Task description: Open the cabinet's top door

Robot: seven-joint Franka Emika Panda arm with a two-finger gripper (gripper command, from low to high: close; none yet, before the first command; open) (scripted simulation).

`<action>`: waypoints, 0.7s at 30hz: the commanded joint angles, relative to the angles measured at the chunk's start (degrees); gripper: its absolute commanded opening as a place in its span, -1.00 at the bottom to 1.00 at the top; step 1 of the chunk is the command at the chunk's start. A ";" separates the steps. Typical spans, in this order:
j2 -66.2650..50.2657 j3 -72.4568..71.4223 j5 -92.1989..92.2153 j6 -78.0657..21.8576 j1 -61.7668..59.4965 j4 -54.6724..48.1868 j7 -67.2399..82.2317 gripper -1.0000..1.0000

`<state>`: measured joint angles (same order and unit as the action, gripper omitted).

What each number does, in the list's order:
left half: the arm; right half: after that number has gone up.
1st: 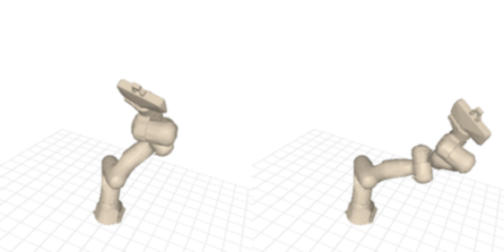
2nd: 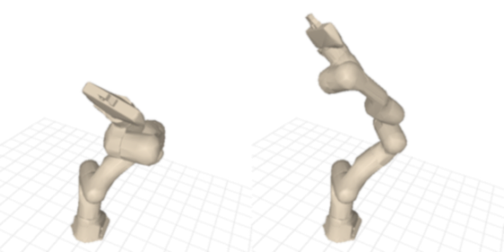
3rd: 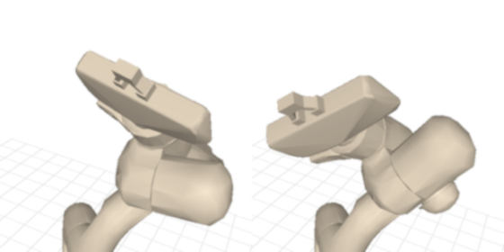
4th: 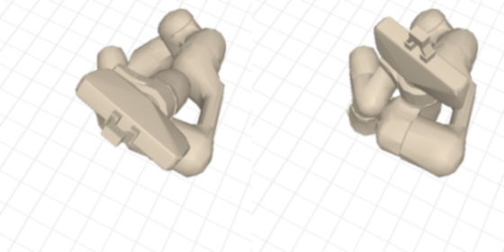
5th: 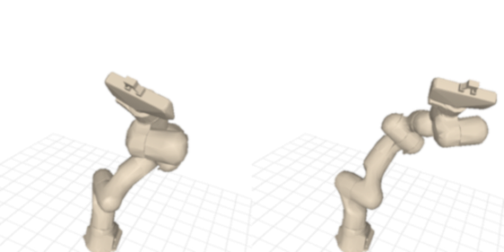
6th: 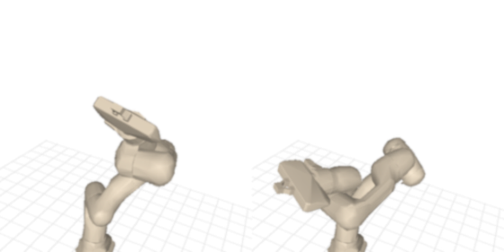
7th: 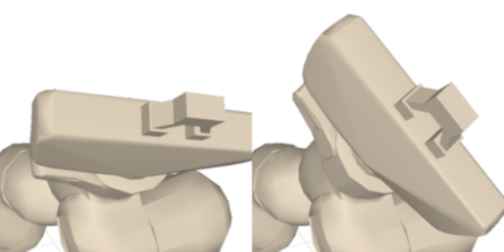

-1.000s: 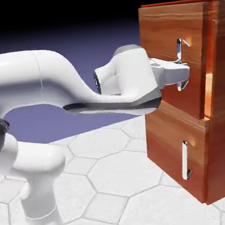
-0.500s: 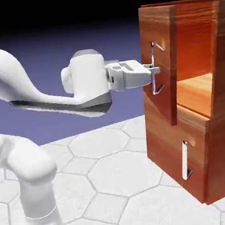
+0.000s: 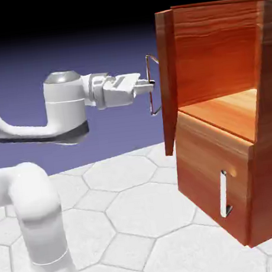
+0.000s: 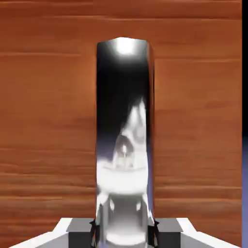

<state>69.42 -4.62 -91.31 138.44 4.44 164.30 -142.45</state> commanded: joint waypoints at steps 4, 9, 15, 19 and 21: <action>2.20 -7.79 10.05 -7.95 1.44 0.55 2.76 -1.00; 2.14 -18.17 21.33 -18.67 2.81 -1.25 4.31 -1.00; -1.40 -30.63 32.82 -31.72 1.41 -7.08 4.35 -1.00; -4.97 -38.94 39.35 -40.58 -2.25 -13.22 3.90 -1.00; -6.84 -43.09 42.24 -45.03 -4.99 -16.92 3.67 -1.00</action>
<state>62.59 -47.70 -49.09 93.47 -0.55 147.38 -138.79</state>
